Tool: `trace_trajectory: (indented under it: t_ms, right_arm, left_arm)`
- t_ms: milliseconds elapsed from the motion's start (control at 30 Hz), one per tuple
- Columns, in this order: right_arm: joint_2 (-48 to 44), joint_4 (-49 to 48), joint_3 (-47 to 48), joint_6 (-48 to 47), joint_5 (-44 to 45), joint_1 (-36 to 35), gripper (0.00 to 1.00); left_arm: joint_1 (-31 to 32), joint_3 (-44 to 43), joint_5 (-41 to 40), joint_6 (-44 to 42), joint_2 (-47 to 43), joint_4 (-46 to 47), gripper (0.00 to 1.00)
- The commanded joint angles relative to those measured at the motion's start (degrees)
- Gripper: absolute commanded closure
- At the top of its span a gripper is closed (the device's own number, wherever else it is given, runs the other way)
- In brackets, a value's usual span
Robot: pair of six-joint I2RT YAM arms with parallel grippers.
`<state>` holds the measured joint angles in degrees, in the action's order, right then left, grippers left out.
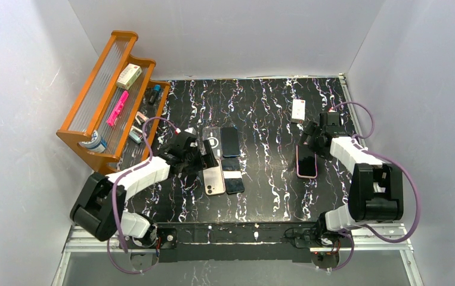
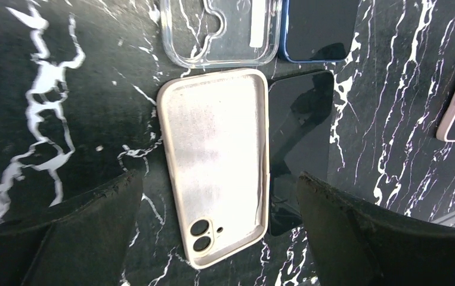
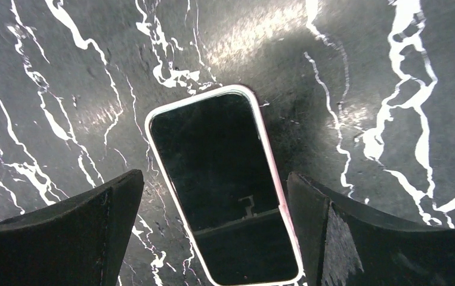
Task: Take the phone out of the phone case
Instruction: Adjust the phone at the center of the board.
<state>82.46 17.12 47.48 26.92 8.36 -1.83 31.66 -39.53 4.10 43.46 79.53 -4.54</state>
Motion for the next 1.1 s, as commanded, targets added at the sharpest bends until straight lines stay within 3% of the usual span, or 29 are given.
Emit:
trace_trajectory:
  t_ms: [0,300,500,1067]
  right_arm:
    - [2.5,0.0,-0.1,-1.3,-3.9,0.3,0.01]
    - [6.1,1.0,-2.3,-3.1,-10.7,0.2,0.01]
    - [6.5,3.7,-2.6,-4.1,-11.2,-2.0,0.01]
    - [11.0,14.1,2.9,-3.4,-3.5,-16.3,0.01]
  left_arm:
    - [-1.3,-3.7,-4.7,-4.8,-6.9,-7.3,0.02]
    - [-1.9,-6.7,-11.5,-9.7,-16.8,-14.3,0.02]
    - [-2.0,-6.5,-11.1,-9.8,-17.6,-14.5,0.02]
    - [-2.0,-6.7,-9.5,-8.7,-16.5,-14.0,0.02]
